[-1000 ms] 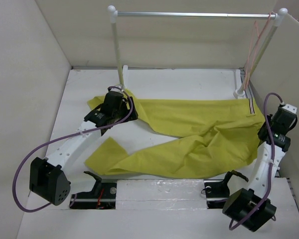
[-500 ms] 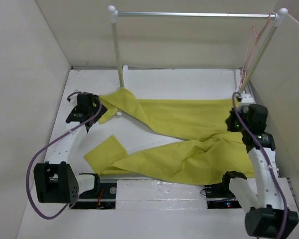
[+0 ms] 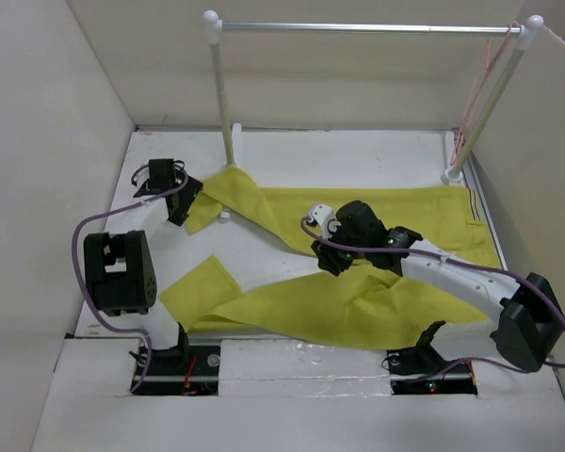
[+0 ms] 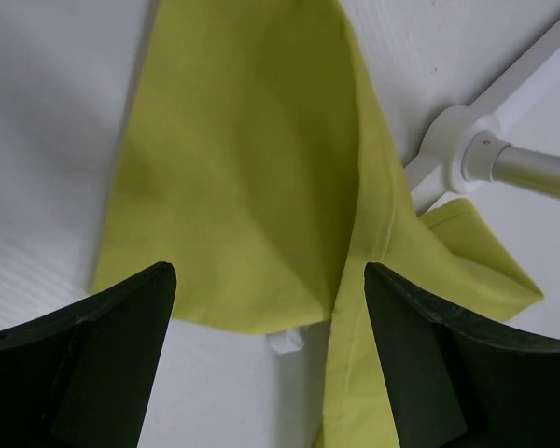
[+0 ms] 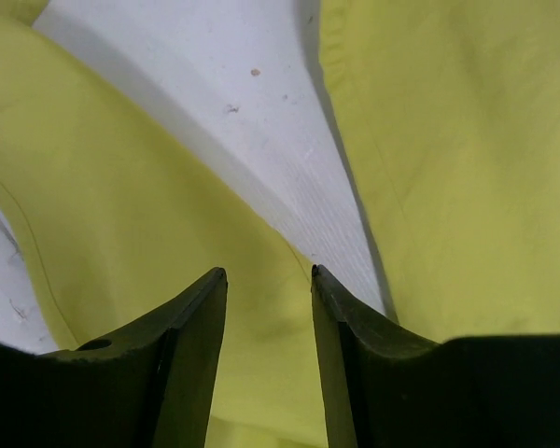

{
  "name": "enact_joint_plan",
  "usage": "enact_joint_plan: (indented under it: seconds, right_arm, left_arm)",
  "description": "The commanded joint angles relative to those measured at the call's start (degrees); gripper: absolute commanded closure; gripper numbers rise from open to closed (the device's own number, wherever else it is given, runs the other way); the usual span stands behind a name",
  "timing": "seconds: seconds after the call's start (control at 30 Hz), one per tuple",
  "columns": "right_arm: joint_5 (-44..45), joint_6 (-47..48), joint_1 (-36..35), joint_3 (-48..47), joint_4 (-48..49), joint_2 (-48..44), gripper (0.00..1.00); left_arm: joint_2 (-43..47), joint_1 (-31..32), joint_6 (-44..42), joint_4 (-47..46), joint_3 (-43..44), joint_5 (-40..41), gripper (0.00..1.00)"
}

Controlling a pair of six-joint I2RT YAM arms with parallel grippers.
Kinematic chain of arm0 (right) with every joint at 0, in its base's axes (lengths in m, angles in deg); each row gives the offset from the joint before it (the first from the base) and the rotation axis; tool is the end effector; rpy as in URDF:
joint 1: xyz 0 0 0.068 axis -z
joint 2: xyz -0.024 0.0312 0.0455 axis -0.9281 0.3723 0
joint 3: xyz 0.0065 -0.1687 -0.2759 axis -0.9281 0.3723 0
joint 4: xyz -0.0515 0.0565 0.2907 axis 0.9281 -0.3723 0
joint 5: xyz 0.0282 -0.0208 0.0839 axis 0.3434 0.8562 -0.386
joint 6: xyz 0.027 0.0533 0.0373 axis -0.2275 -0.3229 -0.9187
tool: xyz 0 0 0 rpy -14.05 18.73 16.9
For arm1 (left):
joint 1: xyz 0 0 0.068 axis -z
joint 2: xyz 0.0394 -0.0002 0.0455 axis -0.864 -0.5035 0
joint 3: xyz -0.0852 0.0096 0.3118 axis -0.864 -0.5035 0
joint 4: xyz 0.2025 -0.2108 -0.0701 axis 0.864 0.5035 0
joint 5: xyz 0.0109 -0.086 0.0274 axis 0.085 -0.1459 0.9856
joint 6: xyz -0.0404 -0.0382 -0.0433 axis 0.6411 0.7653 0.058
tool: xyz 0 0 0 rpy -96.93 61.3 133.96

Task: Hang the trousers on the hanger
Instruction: Flatten out the trousers at the center of the board.

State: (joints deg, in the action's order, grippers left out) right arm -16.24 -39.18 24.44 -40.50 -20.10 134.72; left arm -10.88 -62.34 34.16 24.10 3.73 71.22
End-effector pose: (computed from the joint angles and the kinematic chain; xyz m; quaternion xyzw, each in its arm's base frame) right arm 0.2157 0.2214 0.2671 -0.4404 0.8155 0.1949 0.3209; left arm 0.4006 0.0194 0.2381 -0.4321 0.8007 -0.1692 0.3790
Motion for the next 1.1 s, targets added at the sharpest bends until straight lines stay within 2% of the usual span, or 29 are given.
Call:
enact_joint_plan:
  seconds: [0.0,0.1,0.4,0.6,0.7,0.77,0.8,0.83,0.97,1.07]
  right_arm:
    - [-1.89,1.51,-0.24,-3.25,5.29,0.00,0.53]
    - [-1.98,1.86,-2.26,-3.42,4.85,0.88,0.53]
    - [-1.63,-1.48,-4.90,-3.16,6.69,3.34,0.53]
    - [-0.58,-2.53,-6.04,-4.65,6.17,4.66,0.54]
    - [-0.31,-2.54,-6.04,-5.53,5.47,4.84,0.54]
    - [-0.31,-2.54,-6.04,-5.97,5.37,5.28,0.54]
    - [-0.14,-2.54,-6.04,-5.97,5.37,5.28,0.54]
    - [0.21,-2.71,-6.04,-6.15,5.20,5.45,0.54]
    - [2.06,-2.36,-6.04,-6.33,5.64,4.75,0.54]
    - [1.54,-1.31,-5.52,-7.20,5.38,5.63,0.54]
  left_arm:
    - [-4.84,0.20,4.64,-3.73,6.05,-2.54,0.22]
    - [-10.64,0.20,5.70,-5.12,11.06,-2.61,0.22]
    - [-16.20,0.20,4.29,-9.59,16.88,-1.92,0.23]
    - [-22.78,0.20,4.38,-9.18,21.62,-3.67,0.29]
    - [-24.90,0.20,3.86,-10.66,24.08,-5.07,0.37]
    - [-26.13,0.20,2.45,-10.67,26.11,-5.95,0.58]
    - [-26.31,0.20,2.10,-8.67,28.90,-6.13,0.74]
    - [-26.14,0.20,1.49,-8.21,30.32,-6.05,1.00]
    - [-21.58,0.20,-1.84,-4.87,35.95,-6.75,1.00]
    - [-15.78,0.20,-6.23,1.00,42.01,-2.99,1.00]
